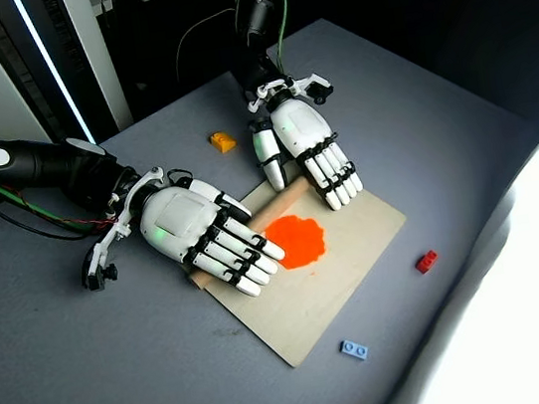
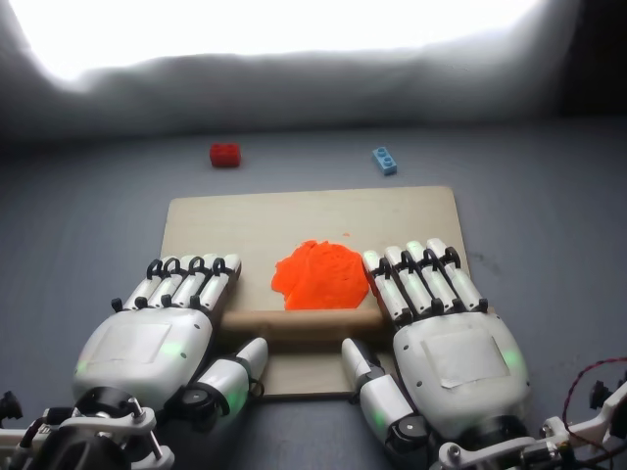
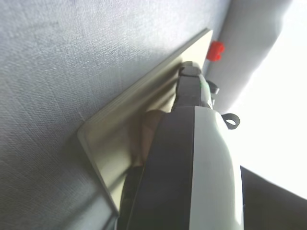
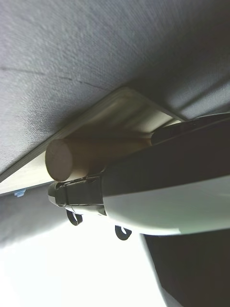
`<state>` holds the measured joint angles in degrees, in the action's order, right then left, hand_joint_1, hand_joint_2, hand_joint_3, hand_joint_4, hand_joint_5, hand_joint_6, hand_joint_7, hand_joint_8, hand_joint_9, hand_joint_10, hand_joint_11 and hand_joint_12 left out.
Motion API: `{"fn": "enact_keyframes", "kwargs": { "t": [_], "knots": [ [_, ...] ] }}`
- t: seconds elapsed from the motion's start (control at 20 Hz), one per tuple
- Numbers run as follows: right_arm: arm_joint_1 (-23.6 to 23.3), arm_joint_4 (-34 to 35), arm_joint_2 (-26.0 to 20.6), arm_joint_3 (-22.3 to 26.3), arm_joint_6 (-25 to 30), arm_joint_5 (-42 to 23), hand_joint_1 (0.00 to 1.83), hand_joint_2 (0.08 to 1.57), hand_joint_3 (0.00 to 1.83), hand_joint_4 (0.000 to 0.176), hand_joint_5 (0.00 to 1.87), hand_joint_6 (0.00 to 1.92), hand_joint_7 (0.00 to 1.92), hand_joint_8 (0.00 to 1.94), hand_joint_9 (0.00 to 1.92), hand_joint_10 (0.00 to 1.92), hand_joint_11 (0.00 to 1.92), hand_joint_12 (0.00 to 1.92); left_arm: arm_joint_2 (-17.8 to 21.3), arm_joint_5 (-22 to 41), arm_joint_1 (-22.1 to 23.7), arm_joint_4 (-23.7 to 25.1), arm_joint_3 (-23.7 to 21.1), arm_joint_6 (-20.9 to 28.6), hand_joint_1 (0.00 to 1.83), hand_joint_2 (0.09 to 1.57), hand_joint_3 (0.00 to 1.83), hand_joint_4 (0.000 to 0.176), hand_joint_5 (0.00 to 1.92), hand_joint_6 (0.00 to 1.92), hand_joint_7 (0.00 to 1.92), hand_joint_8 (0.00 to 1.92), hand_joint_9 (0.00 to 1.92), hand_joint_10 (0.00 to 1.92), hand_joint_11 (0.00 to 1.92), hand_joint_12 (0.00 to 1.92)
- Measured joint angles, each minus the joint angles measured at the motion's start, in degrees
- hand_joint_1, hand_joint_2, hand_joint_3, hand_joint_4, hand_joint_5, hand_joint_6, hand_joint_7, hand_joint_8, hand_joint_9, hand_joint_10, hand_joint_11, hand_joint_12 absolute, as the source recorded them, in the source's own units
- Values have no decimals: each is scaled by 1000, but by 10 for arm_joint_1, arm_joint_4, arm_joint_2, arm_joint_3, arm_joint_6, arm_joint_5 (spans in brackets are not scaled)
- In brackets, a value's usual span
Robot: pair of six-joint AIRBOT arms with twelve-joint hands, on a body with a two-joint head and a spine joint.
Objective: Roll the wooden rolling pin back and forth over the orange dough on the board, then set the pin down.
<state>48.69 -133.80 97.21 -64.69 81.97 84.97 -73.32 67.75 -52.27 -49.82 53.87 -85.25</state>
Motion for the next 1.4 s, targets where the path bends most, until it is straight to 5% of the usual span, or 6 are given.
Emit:
{"fn": "enact_keyframes", "kwargs": {
  "t": [1.4],
  "knots": [
    [-11,-10,-13,-26,12,-45,0,1571,43,0,119,4,107,1,72,3,0,73,-9,-49,38,-5,18,-33,0,1564,10,0,0,0,0,0,0,0,0,0]
  ]
}}
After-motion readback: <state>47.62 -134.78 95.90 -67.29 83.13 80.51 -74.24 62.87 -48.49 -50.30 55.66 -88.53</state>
